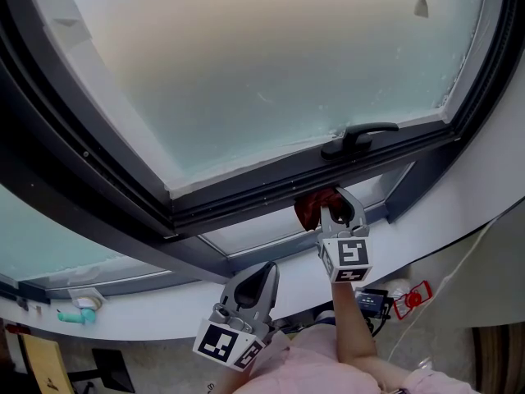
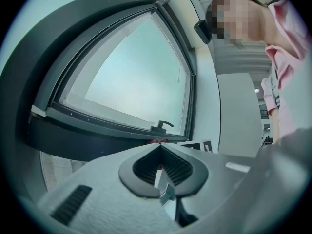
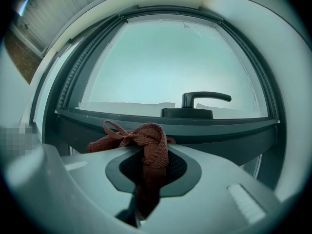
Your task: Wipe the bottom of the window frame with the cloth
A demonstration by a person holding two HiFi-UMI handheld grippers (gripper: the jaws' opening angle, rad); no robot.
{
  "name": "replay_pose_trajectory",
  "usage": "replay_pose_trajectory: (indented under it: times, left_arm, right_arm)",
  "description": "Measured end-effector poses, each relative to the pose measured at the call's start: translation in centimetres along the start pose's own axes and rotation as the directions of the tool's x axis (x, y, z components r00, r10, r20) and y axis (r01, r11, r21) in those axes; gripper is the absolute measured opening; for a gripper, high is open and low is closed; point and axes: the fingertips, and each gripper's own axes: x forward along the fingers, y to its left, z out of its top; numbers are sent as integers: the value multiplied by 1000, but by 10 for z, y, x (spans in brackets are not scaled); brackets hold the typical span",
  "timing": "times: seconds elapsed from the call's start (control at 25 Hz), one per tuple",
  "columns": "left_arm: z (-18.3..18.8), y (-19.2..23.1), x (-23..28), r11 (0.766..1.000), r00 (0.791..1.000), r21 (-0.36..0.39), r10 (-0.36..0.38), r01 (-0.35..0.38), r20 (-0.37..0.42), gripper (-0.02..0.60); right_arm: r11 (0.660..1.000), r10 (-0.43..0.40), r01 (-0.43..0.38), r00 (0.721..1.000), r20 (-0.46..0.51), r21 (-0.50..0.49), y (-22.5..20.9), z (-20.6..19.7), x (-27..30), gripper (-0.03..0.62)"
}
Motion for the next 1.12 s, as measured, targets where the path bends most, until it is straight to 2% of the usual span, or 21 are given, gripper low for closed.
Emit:
replay_pose_trajectory:
  times: [0.32,0.64,0.92,1.12]
  left_arm:
    - [-1,1,-2,1000,1000,0,3,-3,-1,2]
    - [1,-1,0,1000,1000,1,-5,5,4,2]
    - [1,0,1,1000,1000,-2,-4,4,2,2]
    - [1,0,3,1000,1000,-2,-5,5,3,2]
  right_arm:
    - [998,-47,47,999,2,34,-17,-2,-2,57]
    - [999,-43,43,999,0,24,-19,-2,-1,57]
    - [995,-87,88,996,-6,46,-37,-3,-3,57]
    - [995,-89,89,996,0,46,-41,-3,-3,57]
